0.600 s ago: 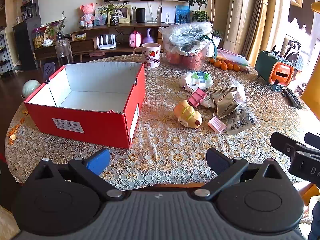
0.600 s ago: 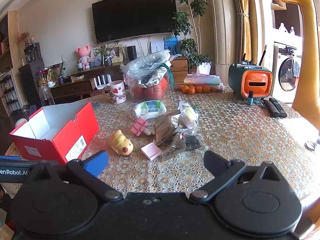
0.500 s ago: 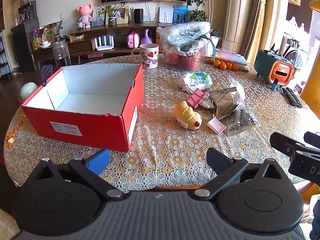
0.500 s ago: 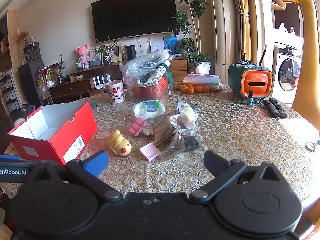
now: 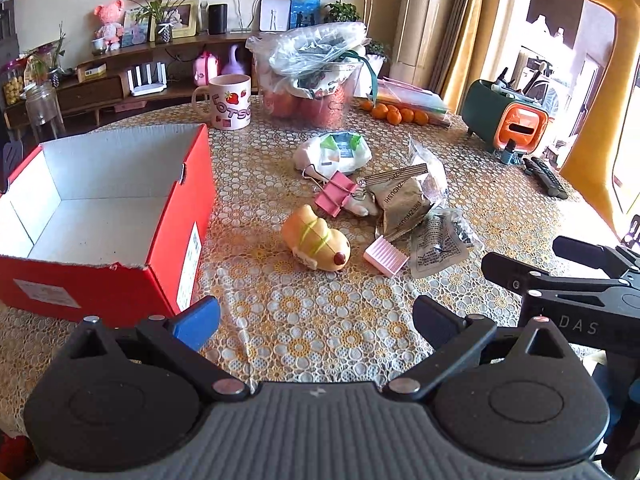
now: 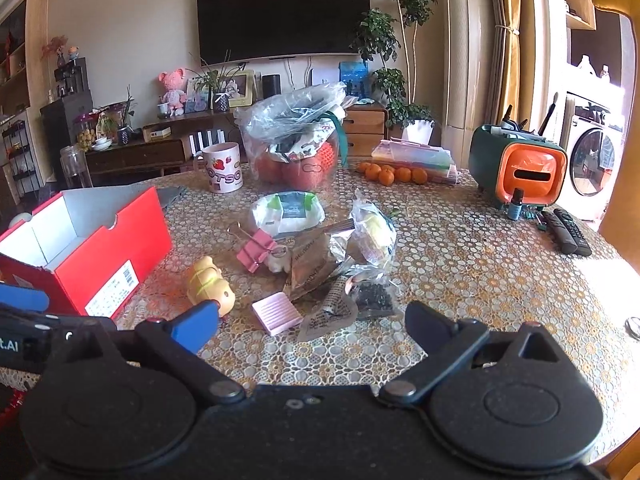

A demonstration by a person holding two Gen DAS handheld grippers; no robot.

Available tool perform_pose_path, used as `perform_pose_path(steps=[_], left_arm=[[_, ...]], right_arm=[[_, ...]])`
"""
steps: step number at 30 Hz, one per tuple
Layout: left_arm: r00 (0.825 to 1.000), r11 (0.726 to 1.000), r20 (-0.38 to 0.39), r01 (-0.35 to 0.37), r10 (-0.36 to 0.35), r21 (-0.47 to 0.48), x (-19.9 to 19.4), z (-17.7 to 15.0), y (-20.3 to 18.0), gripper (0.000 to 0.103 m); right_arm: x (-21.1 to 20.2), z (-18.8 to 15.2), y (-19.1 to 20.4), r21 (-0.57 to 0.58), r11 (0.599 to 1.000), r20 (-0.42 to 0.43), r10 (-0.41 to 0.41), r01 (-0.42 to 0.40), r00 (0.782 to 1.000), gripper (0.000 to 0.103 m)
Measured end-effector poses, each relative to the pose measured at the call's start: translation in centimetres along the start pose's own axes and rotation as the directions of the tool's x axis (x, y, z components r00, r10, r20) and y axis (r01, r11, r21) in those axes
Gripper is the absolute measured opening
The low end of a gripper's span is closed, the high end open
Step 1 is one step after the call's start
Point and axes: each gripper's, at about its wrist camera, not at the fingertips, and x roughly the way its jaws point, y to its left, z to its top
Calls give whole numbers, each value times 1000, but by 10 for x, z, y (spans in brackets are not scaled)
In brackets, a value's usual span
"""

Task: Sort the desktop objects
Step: 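Grasp the yellow squishy toy with left tool while right tool grasps the white printed packet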

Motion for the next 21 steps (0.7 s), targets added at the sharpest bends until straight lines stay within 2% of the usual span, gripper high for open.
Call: perform_pose_path(steps=[6,11,16,21], left_arm=[[999,998,11,-48,48,31,31,10,-4,103],[998,998,2,-64,64,29,54,16,-7,103],[995,993,4,-99,99,68,75,18,-11,103],[993,990,-7,-115,116,83,95,23,-12,103]], right_arm=[[31,5,-18,-3,1000,-33,-8,8,999,99],[55,7,-28,-8,1000,-56,-14,13,998,91],[75,5,-32,-10,1000,-88,-3,2,996,82],[90,5,-31,-30,1000,-104,-3,0,995,80]])
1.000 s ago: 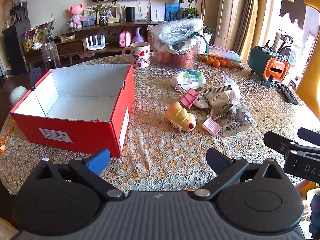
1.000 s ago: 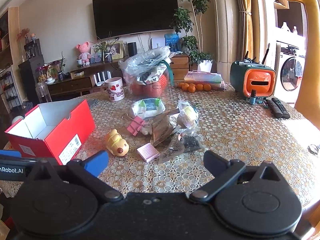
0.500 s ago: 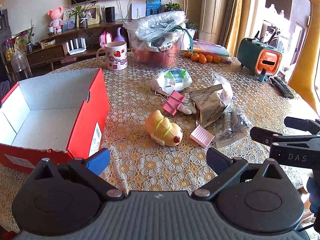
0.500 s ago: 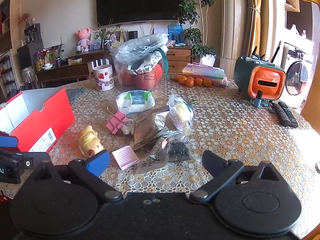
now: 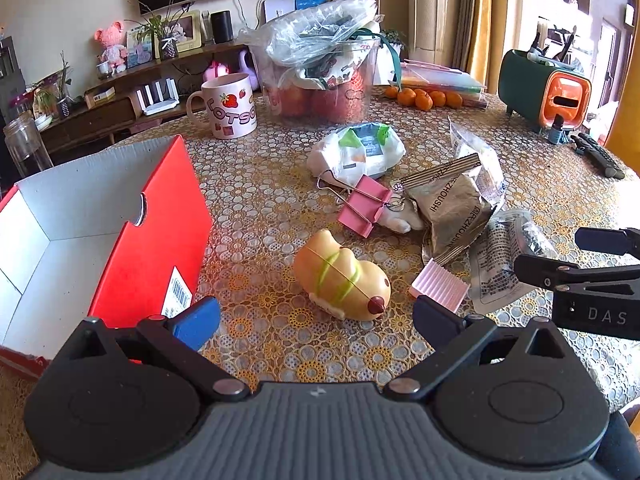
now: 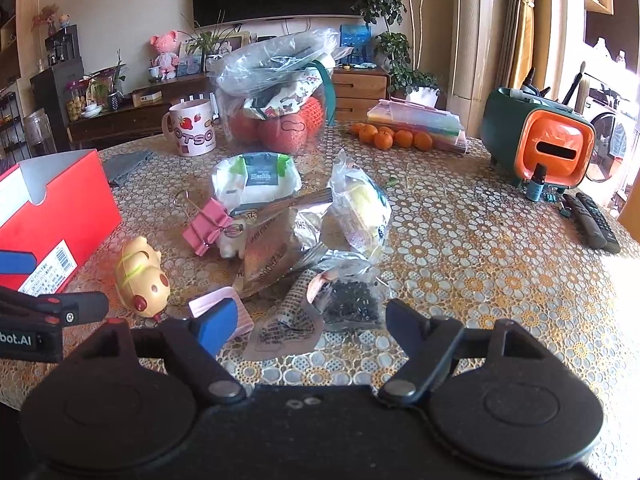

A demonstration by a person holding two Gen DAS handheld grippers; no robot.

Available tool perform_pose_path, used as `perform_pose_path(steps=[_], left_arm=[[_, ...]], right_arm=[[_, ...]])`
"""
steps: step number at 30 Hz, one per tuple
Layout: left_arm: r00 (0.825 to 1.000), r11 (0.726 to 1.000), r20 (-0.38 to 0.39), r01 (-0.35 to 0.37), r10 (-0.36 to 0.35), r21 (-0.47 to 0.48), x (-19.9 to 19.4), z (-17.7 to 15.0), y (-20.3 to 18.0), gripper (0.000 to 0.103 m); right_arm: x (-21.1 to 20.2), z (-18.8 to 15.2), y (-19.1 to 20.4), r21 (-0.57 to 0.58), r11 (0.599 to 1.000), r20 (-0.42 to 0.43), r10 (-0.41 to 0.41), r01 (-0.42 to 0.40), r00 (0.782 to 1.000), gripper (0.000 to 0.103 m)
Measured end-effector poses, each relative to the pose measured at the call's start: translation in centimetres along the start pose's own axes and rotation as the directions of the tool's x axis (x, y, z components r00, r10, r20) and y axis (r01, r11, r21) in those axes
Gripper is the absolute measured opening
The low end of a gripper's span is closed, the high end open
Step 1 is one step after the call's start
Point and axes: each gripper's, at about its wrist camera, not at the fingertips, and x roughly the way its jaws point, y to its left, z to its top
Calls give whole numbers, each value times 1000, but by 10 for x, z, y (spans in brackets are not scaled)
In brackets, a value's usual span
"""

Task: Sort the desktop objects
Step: 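Grasp the yellow squishy toy with left tool while right tool grasps the white printed packet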

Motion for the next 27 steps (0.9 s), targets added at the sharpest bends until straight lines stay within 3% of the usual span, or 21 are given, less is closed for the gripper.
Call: perform_pose_path(steps=[8,12,23,27], left_arm=[[1000,1000,-29,-2,2,-1,31,11,0,103],[999,1000,-41,2,-2,6,42,14,-2,103],[996,999,-83,31,-33,-30,64,23,-2,102],[995,999,-90,42,-44,-30,68,25,-4,93]], right_arm=[[22,7,5,-21,1000,-16,-2,1,1000,69],[33,10,8,-34,999,-30,0,-1,1000,58],[47,15,13,-47,999,-40,22,-24,999,45],[51,16,12,-32,999,-45,23,-24,999,38]])
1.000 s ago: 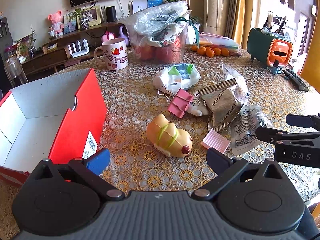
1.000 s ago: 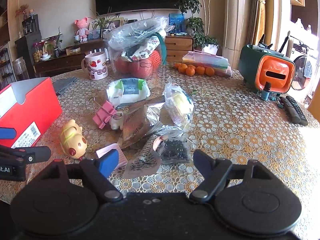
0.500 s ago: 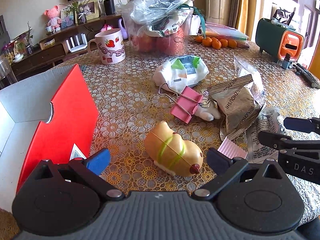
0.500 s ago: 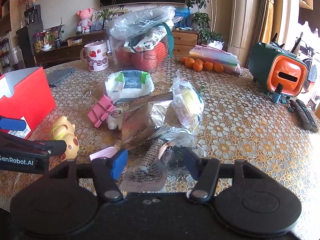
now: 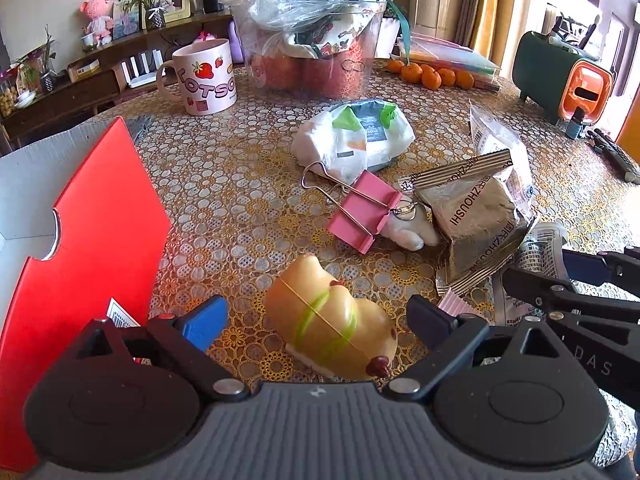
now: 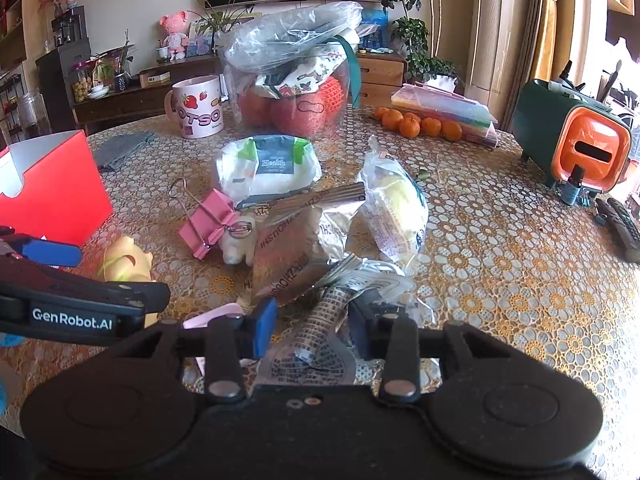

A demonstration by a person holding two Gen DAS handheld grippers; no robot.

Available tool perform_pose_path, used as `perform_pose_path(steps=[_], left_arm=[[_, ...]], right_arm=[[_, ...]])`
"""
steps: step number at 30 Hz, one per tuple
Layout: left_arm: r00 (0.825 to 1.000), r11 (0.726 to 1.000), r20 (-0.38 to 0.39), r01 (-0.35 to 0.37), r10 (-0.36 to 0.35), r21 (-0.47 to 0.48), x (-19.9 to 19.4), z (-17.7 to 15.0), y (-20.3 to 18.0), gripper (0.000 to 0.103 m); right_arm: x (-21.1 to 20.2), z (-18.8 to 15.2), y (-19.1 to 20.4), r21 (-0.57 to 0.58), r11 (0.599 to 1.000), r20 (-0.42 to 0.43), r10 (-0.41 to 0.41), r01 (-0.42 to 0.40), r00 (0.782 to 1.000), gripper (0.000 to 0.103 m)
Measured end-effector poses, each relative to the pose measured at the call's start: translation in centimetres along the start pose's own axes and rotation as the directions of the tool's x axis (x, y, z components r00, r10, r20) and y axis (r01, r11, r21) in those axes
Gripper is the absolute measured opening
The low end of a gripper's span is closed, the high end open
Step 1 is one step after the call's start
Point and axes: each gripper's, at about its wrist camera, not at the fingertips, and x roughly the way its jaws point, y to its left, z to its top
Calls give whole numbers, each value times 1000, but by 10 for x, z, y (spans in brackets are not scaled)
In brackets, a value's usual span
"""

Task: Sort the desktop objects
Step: 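Grasp the yellow squishy toy with left tool while right tool grasps the white printed packet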

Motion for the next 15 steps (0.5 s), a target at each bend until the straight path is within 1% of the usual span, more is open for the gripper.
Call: perform_pose_path(steps=[1,2,3,5,8,12,15], left_arm=[[1000,1000,-6,4,-4,-6,1,0,1,90],[1000,1000,-13,9,-9,-14,2,0,2,83],[999,999,-20,25,-26,-24,3,0,3,77],[998,998,-28,58,-59,-38,4,0,5,70],[998,998,-24,53,-54,-23,2,-1,2,68],[999,999,-24,46,-46,-13,-1,-2,1,65],[999,999,-26,47,-47,-7,-3,-3,1,63]], right_arm=[[0,0,0,1,1000,0,-1,1,1000,36],[1,0,0,0,1000,1,-7,7,1000,34],[1,0,0,-2,1000,4,-14,14,1000,30],[1,1,-1,-2,1000,6,-28,28,1000,21],[0,2,-4,13,1000,7,-27,27,1000,17],[-6,4,-3,18,999,33,-42,41,999,6],[-7,5,-2,14,999,29,-41,41,999,5]])
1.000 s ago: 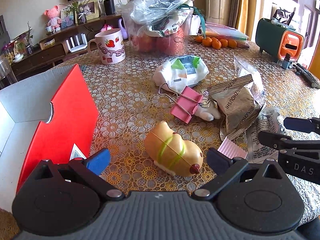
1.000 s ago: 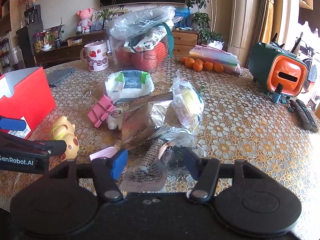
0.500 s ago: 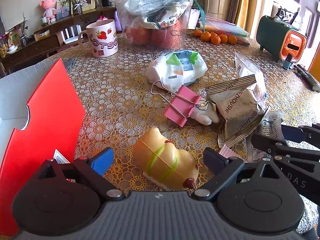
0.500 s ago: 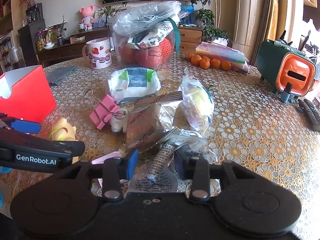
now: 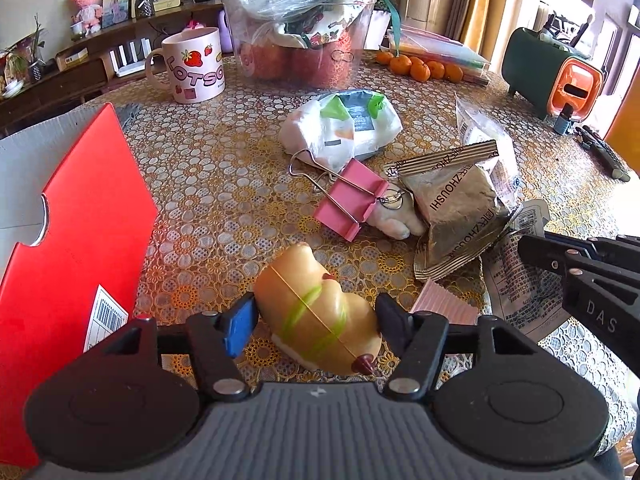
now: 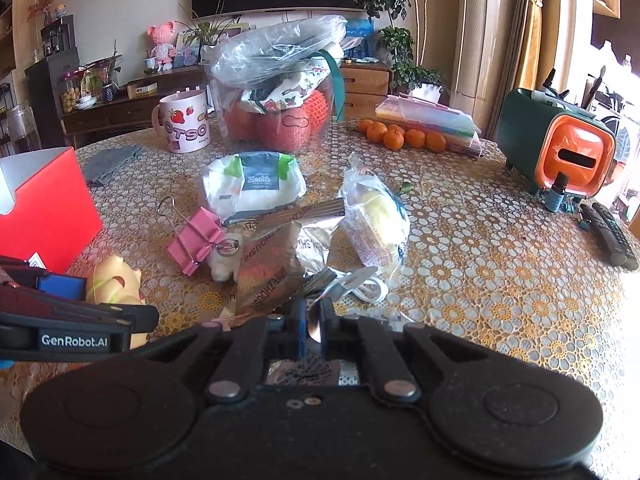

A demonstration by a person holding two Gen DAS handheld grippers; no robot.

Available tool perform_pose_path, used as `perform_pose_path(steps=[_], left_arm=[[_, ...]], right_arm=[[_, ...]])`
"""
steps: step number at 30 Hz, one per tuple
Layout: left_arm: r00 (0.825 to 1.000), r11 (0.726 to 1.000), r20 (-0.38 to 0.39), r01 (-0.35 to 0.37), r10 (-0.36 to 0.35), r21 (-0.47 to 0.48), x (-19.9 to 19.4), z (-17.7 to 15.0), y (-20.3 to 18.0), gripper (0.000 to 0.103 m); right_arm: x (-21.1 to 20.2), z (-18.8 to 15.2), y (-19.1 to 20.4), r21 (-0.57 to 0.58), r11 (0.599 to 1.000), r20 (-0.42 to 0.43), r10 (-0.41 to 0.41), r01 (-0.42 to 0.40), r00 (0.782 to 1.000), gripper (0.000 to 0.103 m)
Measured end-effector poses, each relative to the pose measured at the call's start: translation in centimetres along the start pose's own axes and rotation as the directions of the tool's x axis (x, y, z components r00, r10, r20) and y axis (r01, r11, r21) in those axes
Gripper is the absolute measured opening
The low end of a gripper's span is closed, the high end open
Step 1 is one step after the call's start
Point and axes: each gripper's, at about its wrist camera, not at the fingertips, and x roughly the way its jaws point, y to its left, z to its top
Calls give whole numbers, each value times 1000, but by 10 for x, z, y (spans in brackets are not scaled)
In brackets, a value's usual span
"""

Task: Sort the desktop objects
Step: 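Grasp the yellow squishy toy with left tool while right tool grasps the white printed packet, then carry the yellow toy with left tool while right tool carries the packet into the red shoebox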

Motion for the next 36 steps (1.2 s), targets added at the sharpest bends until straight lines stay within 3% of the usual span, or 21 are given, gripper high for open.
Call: perform_pose_path(steps=[6,19,36], left_arm=[[1000,1000,15,22,-22,15,-12,-2,0,61],[998,998,26,58,-59,26,-47,-7,-4,61],[994,997,82,72,-74,26,-116,-13,28,61]], right_arm=[[-9,1,-8,47,999,13,-16,15,1000,1],[-52,-2,-13,36,999,40,-20,18,999,1],[-116,16,40,-88,994,98,81,-72,992,1]])
